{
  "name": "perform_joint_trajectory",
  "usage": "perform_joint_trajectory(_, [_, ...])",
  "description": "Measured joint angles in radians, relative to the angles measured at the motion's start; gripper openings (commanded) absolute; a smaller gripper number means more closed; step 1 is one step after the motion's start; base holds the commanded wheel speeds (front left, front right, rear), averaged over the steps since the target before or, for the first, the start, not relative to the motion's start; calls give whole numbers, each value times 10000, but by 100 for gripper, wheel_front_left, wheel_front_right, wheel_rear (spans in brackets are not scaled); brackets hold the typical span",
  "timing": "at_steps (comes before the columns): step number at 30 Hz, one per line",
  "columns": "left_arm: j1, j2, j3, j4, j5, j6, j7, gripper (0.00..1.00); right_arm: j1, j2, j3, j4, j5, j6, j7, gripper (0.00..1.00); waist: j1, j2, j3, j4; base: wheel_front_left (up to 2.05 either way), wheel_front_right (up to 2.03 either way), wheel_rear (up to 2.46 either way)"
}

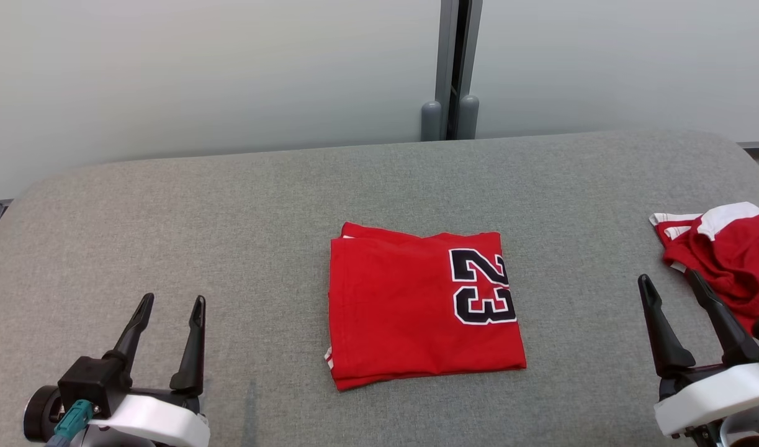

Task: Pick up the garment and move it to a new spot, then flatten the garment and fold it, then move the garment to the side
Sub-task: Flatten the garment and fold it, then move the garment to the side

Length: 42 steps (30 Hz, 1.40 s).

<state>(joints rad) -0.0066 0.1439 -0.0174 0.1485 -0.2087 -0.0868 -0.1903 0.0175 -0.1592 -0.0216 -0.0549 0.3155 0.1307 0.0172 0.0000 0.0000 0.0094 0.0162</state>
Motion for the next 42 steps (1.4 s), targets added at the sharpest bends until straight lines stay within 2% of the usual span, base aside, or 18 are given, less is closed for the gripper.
perform_joint_trajectory(28, [186,163,15,-600,-94,518,226,100,164,142,-134,-157,-38,0,104,100,0,0,-97,69,0,0,0])
perform_joint_trajectory(42, [211,240,-29,-725,-194,617,240,100,165,161,-178,-155,-54,0,132,100,0,0,-34,110,0,0,0])
